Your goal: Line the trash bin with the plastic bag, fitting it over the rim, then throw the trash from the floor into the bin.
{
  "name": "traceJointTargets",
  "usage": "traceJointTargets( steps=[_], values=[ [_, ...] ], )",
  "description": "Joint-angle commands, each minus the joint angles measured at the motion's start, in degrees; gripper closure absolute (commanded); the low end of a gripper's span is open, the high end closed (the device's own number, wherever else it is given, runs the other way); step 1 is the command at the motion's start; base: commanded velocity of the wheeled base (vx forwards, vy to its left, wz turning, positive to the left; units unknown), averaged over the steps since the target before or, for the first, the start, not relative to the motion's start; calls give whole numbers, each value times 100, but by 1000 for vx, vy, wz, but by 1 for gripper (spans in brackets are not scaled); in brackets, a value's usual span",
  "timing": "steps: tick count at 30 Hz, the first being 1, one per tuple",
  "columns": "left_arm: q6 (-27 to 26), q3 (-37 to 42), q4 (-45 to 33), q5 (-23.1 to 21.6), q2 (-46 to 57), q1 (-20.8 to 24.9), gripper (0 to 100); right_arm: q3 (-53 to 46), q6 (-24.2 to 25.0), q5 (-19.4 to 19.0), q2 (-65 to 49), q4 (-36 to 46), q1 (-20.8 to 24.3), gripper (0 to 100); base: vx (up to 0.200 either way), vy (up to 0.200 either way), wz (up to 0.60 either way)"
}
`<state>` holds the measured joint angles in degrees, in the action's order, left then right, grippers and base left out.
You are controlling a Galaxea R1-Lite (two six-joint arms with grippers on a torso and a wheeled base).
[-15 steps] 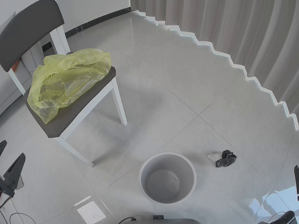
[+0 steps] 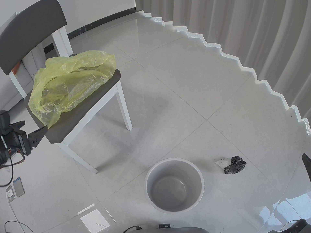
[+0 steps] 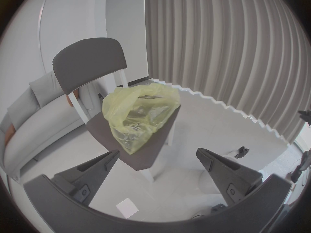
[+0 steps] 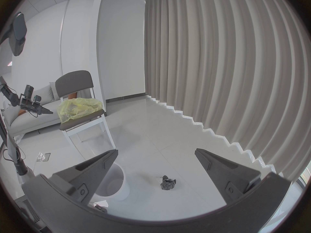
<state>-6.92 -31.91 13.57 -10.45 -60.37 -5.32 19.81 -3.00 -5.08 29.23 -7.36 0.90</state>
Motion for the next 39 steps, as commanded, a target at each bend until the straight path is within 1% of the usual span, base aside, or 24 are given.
traceJointTargets(
  steps=[1,5,9,12,14,18,25,29,33,34,36,39],
  values=[
    [-345,-658,129,553,-1504,-198,0,76,-43,-54,540,-178,6,0,0,0,0],
    [-301,-904,146,596,-1759,-277,0,120,-43,-54,548,-195,6,0,0,0,0],
    [-274,-1036,164,561,-1891,-479,0,76,-43,-63,540,-195,6,0,0,0,0],
    [-230,-1150,339,553,-1970,-673,0,14,-34,-54,540,-195,6,0,0,0,0],
    [-90,-1203,542,553,-2111,-743,0,-12,-25,-54,540,-195,6,0,0,0,0],
    [411,-1238,1043,535,-2322,-717,0,-39,-34,-63,504,-187,6,0,0,0,0],
    [525,-1273,1218,544,-2620,-550,0,-118,-34,-63,487,-195,15,0,0,0,0],
    [736,-1396,1412,544,-2779,-558,0,-65,-34,-63,478,-195,15,0,0,0,0],
    [772,-1414,1640,526,-2954,-611,0,-30,-34,-63,460,-204,15,0,0,0,0],
    [772,-1414,1667,526,-2981,-620,100,-30,-34,-63,460,-204,15,0,0,0,0],
    [772,-1414,1667,526,-2981,-620,100,-30,-34,-63,460,-204,15,0,0,0,0],
    [833,-1493,1781,526,-3236,-752,100,-30,-34,-116,381,-195,15,0,0,0,0]
  ],
)
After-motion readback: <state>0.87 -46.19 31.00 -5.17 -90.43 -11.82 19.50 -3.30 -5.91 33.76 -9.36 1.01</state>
